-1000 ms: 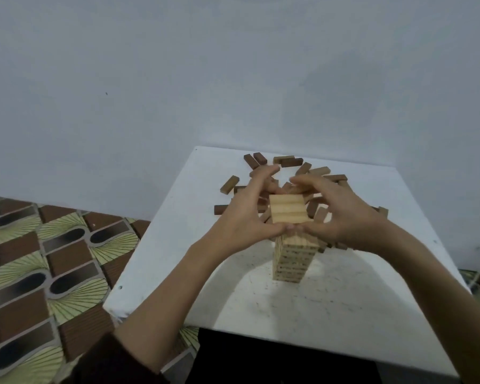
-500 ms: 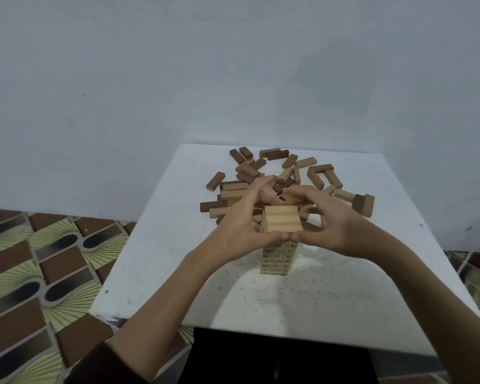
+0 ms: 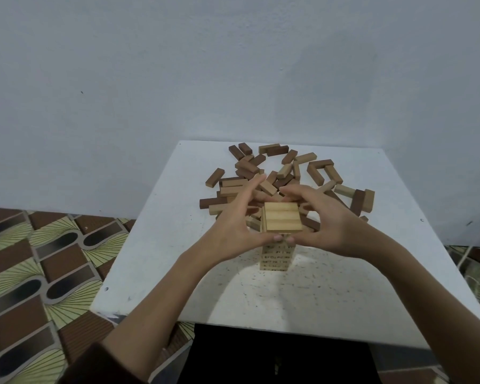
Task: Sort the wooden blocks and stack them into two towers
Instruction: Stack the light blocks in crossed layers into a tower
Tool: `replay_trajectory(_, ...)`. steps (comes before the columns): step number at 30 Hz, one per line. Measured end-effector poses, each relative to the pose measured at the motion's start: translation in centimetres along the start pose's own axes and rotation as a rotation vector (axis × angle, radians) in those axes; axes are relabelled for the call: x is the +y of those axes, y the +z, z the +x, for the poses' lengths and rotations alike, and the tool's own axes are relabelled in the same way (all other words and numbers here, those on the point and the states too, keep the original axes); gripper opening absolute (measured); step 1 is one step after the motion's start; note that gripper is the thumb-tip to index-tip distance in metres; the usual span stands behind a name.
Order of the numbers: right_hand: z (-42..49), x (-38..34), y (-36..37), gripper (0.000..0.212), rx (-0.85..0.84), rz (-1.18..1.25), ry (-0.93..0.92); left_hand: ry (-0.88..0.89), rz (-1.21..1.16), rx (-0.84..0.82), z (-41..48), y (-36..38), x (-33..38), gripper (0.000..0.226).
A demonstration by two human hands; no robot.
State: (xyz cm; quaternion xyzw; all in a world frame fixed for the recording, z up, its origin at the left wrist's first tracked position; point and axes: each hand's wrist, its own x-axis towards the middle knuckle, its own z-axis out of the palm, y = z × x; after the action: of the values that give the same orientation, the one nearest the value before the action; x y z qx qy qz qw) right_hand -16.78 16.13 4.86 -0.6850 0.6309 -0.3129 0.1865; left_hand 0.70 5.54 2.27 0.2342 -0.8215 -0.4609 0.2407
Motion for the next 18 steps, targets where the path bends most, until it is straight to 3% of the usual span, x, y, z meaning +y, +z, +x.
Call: replay_trajectory(18,-0.05,0.58,0.99,0.07,0.021,0.048,0.061,-0.012,-0.072,0.033,-0.31,0.78,-0.71,0.096)
